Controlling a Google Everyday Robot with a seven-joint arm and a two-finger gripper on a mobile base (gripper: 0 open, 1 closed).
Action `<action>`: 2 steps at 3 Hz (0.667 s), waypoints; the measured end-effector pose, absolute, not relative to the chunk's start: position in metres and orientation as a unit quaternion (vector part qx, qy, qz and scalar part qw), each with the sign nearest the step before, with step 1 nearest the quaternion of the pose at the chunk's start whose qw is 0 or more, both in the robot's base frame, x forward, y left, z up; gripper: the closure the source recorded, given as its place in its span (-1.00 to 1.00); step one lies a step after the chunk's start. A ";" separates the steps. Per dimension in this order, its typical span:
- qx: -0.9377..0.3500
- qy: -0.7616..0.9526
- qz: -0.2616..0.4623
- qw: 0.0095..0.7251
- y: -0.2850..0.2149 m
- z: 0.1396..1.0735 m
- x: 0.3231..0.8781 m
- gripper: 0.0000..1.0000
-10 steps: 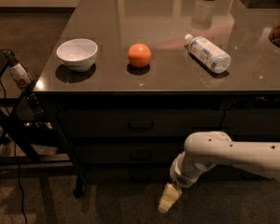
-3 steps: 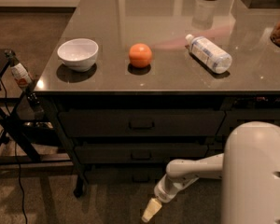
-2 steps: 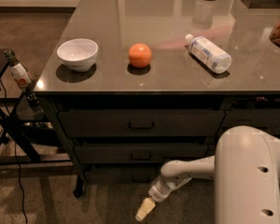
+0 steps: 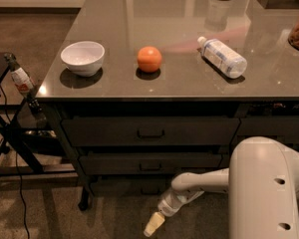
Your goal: Open bottom drawer
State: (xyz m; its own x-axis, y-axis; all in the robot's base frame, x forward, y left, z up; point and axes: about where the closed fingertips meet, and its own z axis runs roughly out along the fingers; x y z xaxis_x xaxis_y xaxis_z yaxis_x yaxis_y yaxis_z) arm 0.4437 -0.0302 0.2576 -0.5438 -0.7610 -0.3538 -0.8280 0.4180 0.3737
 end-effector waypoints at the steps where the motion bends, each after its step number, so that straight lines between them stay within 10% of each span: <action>1: -0.482 0.827 0.276 0.090 -0.008 0.246 0.459 -1.00; 2: -0.496 0.813 0.285 0.110 0.013 0.236 0.484 -1.00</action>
Offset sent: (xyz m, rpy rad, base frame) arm 0.0746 0.0647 -0.0287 0.1436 -0.1141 0.0719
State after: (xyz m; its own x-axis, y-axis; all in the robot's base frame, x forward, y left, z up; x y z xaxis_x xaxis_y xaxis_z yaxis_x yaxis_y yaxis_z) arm 0.4836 0.0127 0.2365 -0.4843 -0.7427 -0.4624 -0.8687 0.3457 0.3546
